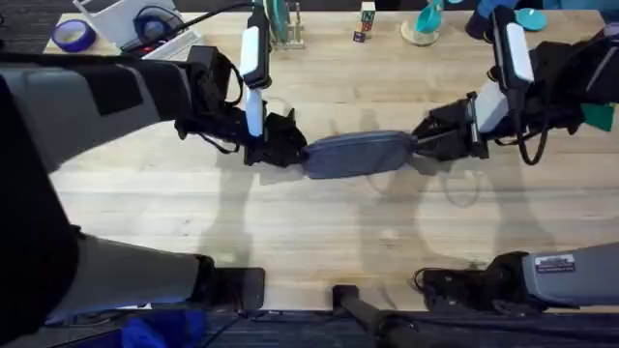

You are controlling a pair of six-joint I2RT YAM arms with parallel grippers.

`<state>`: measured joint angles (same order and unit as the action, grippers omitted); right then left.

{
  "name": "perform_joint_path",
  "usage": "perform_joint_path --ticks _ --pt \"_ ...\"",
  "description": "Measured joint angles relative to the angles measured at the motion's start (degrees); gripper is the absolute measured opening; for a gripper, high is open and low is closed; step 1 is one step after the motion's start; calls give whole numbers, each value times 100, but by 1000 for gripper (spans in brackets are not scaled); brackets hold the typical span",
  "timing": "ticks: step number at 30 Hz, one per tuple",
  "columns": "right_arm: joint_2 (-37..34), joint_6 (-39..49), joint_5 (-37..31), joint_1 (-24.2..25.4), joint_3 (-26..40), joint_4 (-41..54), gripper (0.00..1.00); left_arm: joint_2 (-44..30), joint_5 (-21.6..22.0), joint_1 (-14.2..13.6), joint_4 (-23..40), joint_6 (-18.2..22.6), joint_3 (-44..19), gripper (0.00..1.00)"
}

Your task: Unzip the bag, pick up the pens from the table one at a time and place them inside, then zip the bag closed.

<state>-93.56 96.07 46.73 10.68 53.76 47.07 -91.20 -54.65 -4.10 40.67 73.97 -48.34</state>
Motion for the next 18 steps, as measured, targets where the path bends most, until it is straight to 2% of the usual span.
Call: perform_joint_path --ticks 1,2,18 --pt "-2 1 -3 0 0 15 61 0 -2 0 -1 0 0 42" --pt "-2 -1 -5 0 0 11 42 0 0 0 -1 0 0 42" --pt "0 0 -28 7 0 35 31 0 0 0 -1 0 0 42"
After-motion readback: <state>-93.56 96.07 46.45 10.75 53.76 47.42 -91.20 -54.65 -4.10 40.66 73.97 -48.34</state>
